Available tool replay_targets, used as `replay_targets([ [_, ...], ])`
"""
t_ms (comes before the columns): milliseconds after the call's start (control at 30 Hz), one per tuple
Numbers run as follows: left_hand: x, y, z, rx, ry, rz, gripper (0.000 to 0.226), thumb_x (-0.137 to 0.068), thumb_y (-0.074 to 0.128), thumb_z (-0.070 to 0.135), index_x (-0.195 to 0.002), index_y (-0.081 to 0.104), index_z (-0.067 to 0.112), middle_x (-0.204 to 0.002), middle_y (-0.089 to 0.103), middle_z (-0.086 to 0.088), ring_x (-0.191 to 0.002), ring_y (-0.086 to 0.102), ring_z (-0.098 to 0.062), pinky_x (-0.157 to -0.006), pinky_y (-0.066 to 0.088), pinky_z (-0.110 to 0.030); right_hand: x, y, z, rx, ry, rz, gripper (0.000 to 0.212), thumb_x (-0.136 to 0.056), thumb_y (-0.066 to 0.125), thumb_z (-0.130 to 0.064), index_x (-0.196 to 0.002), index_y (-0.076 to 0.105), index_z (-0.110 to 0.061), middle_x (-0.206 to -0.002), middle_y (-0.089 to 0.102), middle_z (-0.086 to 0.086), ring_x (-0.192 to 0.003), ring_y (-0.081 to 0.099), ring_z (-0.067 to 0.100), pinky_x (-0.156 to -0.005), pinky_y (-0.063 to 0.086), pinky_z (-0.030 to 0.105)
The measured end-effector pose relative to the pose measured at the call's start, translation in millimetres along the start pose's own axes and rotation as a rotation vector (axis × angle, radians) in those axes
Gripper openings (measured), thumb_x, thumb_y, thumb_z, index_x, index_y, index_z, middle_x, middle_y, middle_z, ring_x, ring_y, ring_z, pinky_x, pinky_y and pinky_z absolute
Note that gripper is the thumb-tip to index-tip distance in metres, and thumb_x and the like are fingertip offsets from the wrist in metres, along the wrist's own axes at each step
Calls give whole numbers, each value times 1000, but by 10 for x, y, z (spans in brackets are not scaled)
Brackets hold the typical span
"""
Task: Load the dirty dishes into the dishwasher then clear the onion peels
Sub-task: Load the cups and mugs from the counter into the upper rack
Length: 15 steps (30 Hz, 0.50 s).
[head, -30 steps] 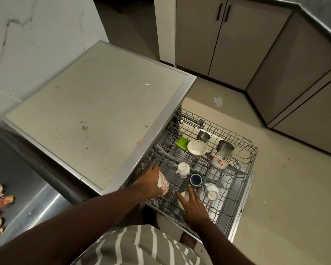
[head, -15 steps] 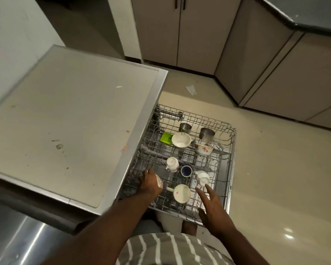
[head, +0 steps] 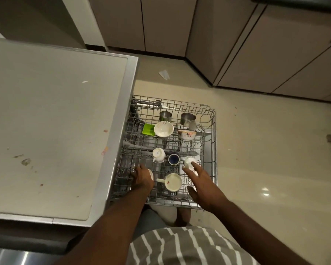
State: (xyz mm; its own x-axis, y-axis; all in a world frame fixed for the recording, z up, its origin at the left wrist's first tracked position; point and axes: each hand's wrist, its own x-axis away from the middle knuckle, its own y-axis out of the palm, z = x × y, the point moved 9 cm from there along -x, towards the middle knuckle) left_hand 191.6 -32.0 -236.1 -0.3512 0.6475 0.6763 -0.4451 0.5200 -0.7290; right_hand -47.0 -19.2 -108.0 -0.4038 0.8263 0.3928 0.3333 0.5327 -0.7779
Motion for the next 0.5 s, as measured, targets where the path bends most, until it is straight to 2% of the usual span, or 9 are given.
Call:
replay_targets([
  [100, -5, 19, 42, -36, 29, -7, 76, -89, 79, 33, -148, 37, 10, -155, 36, -16, -144, 34, -42, -104, 49, -53, 8, -35, -9, -13, 20, 1, 73, -100, 62, -21, -163, 25, -29, -171, 11, 11, -155, 20, 32, -121, 31, 43],
  [300, 16, 60, 58, -75, 50, -39, 80, -84, 84, 29, -146, 35, 12, -155, 36, -15, -144, 34, -38, -103, 50, -49, 29, -77, -22, -16, 55, 2, 73, -101, 61, -21, -163, 24, -29, -171, 12, 10, -155, 22, 32, -122, 31, 42],
  [500, 48, 25, -30, -12, 54, -22, 101, -81, 87, 37, -154, 24, 9, -158, 34, -17, -147, 31, -38, -111, 43, -49, 8, -99, -76, -18, 42, -9, 73, -100, 62, -20, -163, 26, -27, -171, 12, 13, -156, 21, 32, -122, 32, 45],
])
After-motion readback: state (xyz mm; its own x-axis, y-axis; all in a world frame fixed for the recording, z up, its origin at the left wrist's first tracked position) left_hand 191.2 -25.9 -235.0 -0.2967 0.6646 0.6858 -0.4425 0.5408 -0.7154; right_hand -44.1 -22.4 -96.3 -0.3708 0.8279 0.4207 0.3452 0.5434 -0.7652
